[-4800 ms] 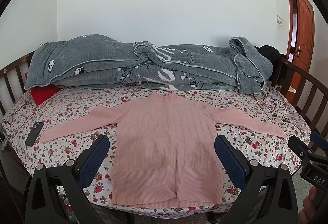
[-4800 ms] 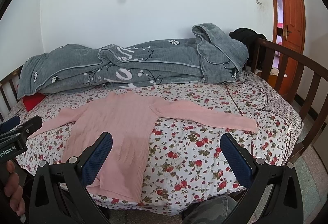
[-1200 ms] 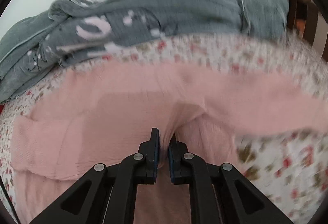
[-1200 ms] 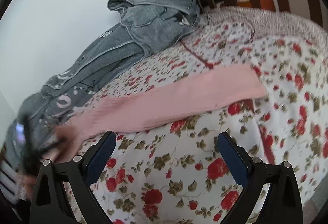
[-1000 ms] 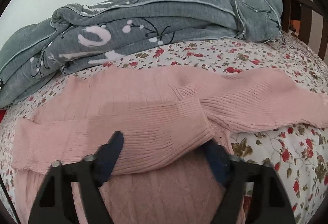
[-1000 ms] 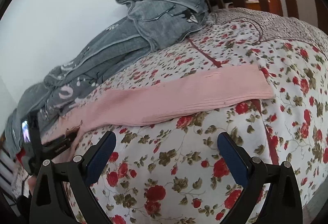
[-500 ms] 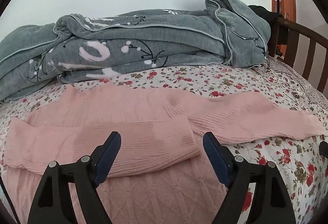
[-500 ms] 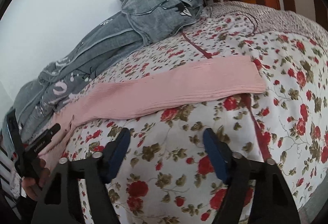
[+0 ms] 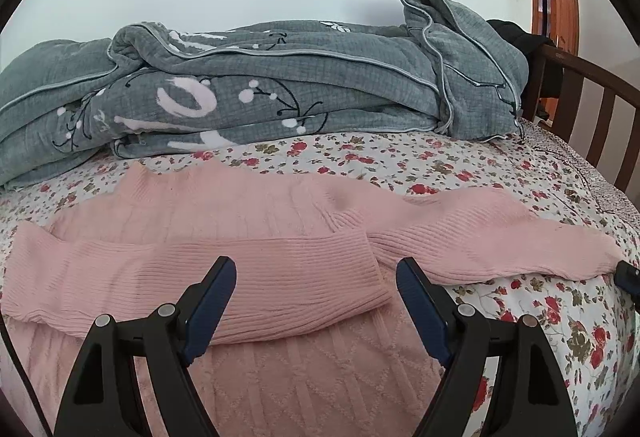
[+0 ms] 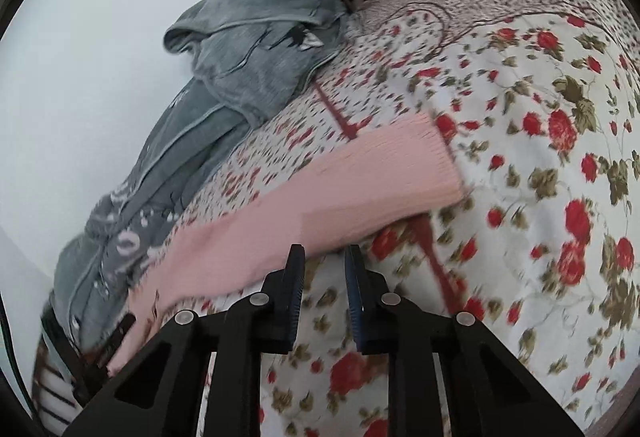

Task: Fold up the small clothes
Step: 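Grasp the other sleeve cuff with the right gripper and fold it across the body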

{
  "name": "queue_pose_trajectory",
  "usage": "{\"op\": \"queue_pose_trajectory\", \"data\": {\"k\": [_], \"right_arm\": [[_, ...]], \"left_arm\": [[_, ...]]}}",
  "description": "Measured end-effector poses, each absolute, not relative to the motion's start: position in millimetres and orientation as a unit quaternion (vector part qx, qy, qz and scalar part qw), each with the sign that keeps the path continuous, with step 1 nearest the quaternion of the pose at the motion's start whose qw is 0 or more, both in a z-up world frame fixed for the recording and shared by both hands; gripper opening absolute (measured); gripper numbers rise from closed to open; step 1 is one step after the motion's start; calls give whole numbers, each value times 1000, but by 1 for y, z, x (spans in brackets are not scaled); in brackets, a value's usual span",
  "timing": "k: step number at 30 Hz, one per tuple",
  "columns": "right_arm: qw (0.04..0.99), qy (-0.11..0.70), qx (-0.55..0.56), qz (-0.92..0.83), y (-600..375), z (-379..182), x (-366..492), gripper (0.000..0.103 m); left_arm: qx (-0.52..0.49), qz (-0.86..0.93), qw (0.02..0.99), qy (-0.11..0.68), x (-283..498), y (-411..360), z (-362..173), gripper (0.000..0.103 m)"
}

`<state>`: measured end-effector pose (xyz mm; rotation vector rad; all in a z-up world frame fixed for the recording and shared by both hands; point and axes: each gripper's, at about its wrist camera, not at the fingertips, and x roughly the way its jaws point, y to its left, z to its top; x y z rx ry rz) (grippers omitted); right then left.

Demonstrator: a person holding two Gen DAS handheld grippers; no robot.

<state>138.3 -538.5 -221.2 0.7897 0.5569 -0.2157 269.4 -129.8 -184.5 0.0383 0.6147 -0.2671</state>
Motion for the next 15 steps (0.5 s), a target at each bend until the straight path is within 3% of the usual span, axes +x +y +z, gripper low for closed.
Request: {"op": "queue_pose_trajectory", "data": {"k": [9,15], "right_arm": [[875,252,385,-148,-549,-220,142,19],[896,237,319,-198,-531,-206,150,7]], "left_arm": [[12,-137,944,299,269,-127,-184,81],[6,-143,945,294,267,-126,-182,81]]}}
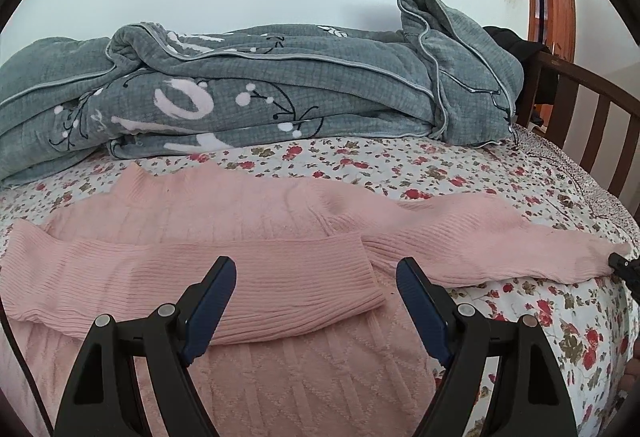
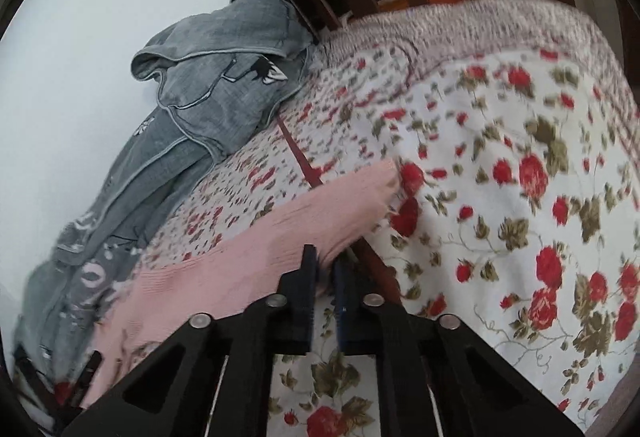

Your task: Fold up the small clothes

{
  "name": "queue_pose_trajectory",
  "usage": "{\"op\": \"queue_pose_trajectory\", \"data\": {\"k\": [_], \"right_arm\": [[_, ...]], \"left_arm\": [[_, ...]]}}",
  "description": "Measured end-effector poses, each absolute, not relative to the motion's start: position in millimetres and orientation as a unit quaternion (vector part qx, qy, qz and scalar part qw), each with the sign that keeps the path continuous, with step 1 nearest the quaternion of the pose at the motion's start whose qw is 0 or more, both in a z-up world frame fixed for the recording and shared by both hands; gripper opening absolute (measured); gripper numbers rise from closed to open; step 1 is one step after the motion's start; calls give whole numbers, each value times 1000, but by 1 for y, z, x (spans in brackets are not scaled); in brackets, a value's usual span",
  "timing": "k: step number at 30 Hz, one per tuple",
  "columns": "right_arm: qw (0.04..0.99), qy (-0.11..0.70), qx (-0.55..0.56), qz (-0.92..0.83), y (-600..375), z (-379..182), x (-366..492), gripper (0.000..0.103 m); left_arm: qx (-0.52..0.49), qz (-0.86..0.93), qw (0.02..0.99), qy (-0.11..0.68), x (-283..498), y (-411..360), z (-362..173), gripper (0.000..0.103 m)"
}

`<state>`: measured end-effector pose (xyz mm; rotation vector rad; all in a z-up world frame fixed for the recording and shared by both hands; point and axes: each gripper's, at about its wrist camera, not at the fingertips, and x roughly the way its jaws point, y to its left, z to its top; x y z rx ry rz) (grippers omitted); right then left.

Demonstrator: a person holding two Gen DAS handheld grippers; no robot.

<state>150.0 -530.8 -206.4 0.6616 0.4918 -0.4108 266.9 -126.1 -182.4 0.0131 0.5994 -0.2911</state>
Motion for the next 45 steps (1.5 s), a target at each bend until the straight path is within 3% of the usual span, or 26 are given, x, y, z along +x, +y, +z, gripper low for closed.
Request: {"op": "queue_pose_trajectory", "data": {"k": [10,17,22,28,33,38,45], "right_arm": [[935,151,215,-237,-490,-169,127,6],[958,140,156,-197,-430,-105,152,6],[982,106,69,-140,-340,-29,181,6],[995,94,-5,-29,-197,14,213,6],[990,120,-51,55,-79,-9,240,6],[972,196,-62,112,19,-77,266,5],[936,309,-95,139,84,-172,286,6]], "left_arm": [[-19,-152,947,284,245,-85,-149,81],[-6,-39,962,270,226,22,-132,83],[-78,23,960,267,225,116,-128,83],[-107,114,951,265,221,200,-141,83],[-123,168,943,261,206,251,-148,83],[-207,169,922,281,198,306,-162,83],[-176,194,924,277,192,311,-164,83]]}}
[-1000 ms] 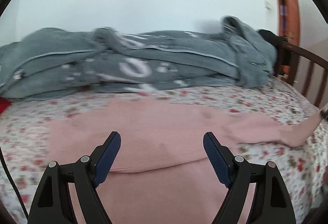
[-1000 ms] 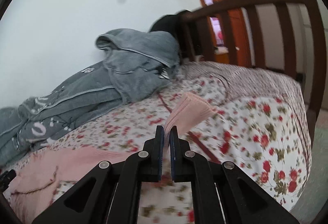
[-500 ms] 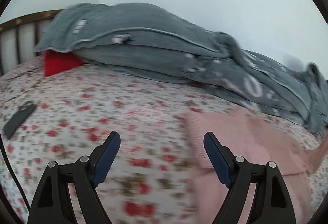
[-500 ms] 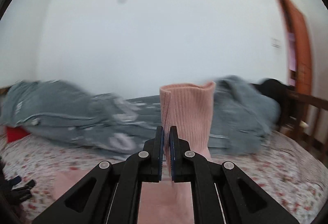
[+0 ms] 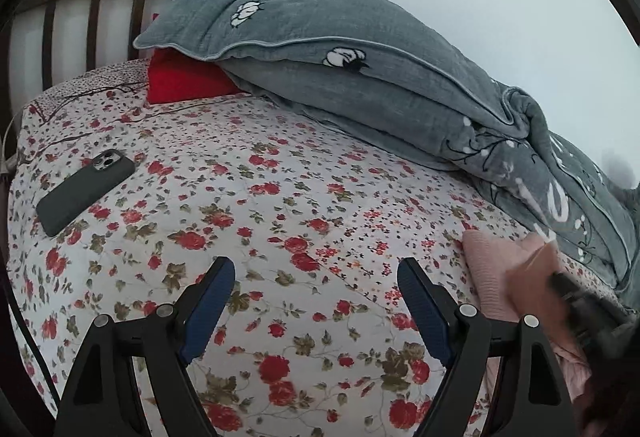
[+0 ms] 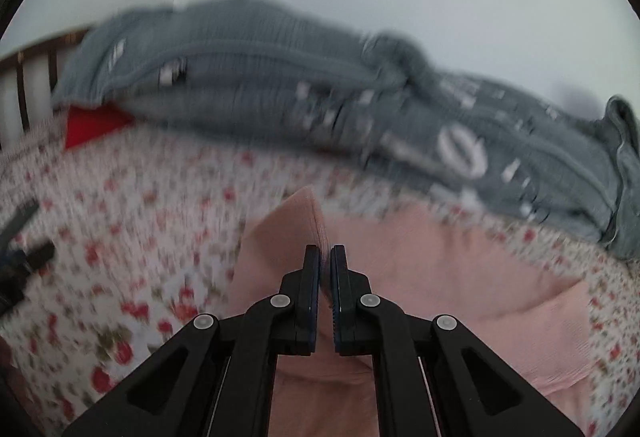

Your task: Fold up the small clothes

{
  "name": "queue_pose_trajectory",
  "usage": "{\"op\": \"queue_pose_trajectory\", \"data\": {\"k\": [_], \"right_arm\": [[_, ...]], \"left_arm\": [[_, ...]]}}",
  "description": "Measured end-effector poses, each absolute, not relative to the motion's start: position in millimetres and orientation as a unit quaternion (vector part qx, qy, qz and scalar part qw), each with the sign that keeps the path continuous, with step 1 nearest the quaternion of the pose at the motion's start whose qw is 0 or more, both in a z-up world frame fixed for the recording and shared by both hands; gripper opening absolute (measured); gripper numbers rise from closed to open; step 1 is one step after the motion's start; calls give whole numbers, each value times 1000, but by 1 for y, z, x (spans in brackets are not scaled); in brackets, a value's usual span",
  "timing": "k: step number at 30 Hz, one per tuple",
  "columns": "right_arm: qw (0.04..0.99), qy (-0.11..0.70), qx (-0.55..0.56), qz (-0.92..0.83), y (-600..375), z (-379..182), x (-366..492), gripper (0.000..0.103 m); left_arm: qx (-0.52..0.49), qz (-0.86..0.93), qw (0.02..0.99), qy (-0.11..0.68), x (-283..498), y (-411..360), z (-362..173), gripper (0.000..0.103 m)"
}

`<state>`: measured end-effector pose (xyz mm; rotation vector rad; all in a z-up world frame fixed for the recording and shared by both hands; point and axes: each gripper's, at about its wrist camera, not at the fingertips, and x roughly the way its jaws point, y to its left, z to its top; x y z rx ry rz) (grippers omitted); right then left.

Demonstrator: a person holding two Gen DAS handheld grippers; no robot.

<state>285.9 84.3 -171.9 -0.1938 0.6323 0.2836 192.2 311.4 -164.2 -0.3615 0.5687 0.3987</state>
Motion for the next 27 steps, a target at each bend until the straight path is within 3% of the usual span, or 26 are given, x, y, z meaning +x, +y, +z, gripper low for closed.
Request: {"op": "queue_pose_trajectory", "data": {"k": [1,2,4,8,13,19,20,25,27], "right_arm": [[928,326,-93,156,84,-176,289,12],[919,341,-93,173,86,-180,291,27],[909,349,-112,200,86,-183,284,44],[925,297,-125,199,49,-159,248,61],[939,268,-94,195,-40,-132,220,70],[955,257,-68,135,-137,-132,221,73],[956,261,-59,125,-152,-136,224,73],[960,261,28,94,-226,-157,227,73],[961,255,65,87,-247,-163,225,73]], "left_arm": [[-178,189,925,278,193,311,-164,83],[-180,183,925,279,194,310,-165,83],[-186,166,927,282,198,305,-166,83],[-189,97,928,305,211,283,-171,83],[-200,4,921,334,233,250,-180,83],[-203,-24,908,365,265,219,-195,81],[-199,-20,907,370,269,214,-197,79],[-186,-16,902,389,289,197,-209,49],[-192,-26,901,388,292,195,-210,27]]}}
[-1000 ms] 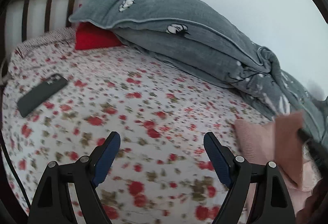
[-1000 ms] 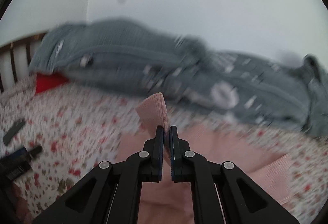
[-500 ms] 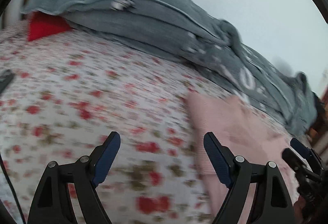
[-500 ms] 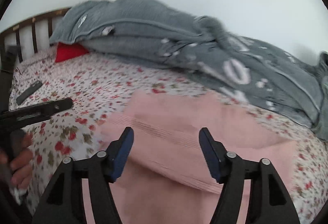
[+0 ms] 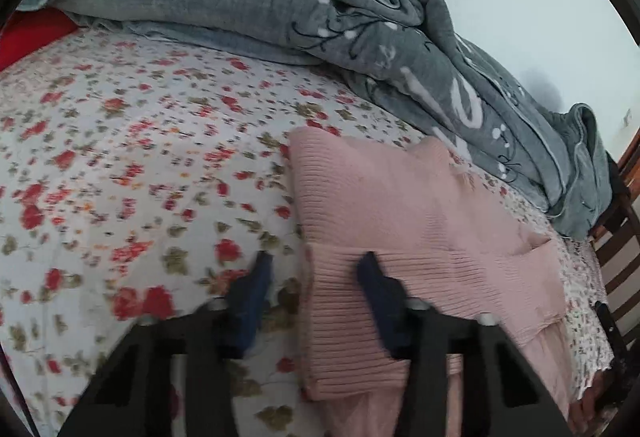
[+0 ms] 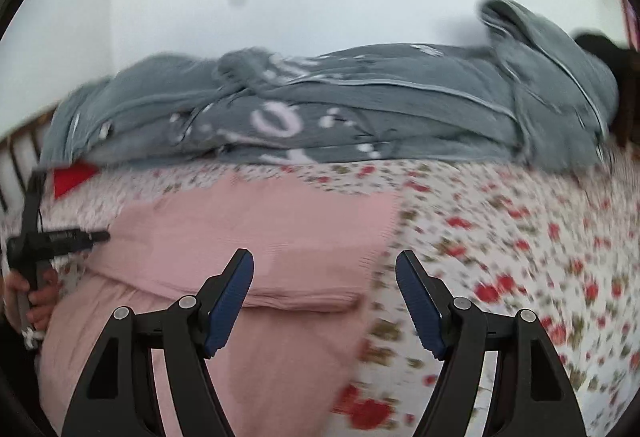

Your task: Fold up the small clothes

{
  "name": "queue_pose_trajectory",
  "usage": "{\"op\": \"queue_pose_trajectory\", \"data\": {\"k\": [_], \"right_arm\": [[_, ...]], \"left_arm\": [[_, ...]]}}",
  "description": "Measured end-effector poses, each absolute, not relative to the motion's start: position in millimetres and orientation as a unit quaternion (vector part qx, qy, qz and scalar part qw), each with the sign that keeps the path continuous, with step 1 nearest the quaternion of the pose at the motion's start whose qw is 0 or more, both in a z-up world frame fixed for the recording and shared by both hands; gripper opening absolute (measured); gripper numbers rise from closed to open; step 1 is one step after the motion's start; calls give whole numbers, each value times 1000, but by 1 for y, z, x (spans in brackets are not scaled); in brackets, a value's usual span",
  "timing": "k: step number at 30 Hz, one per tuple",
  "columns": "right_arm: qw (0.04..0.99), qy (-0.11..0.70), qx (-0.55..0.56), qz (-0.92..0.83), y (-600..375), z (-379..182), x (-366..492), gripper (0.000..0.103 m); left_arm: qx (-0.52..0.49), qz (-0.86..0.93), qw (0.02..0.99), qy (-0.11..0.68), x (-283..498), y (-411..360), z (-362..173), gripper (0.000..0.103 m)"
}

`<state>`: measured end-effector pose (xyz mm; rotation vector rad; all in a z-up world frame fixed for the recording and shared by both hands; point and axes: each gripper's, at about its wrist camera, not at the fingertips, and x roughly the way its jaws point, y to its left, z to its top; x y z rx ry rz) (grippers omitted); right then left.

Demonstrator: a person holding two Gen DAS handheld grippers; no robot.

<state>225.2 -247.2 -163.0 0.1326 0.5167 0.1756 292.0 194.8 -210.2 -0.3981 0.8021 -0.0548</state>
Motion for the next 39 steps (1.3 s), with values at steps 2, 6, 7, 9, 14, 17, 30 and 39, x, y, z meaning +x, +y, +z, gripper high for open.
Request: {"op": "queue_pose_trajectory", "data": {"k": [2,6,7,9,14,17,30,39], "right_arm": [[952,270,107,94,-263,-164,230,73],[956,260,103,85,-273,-162,228,73],[959,257,91,80,-274,-162,227,73],[963,250,73,73,-274,-161,225,73],[963,252,70,63,-280,-162,227,73],[961,258,78,56,-285,-165,231,73],[960,274,26,54,-262,-172,239,73],[950,300,7,84,-217,-175,266,73]], "left_arm": [[-181,-32,906,381,290,189,-207,18],[-136,-14,926,353,276,173,-186,7],[-133,-13,930,343,272,170,-180,6],[-139,-20,935,325,271,165,-166,6],[-113,-28,943,311,301,145,-133,6],[-96,-20,951,294,318,141,-118,6],[-136,47,911,386,332,180,-200,26],[-104,-1,929,354,316,154,-175,65]]}}
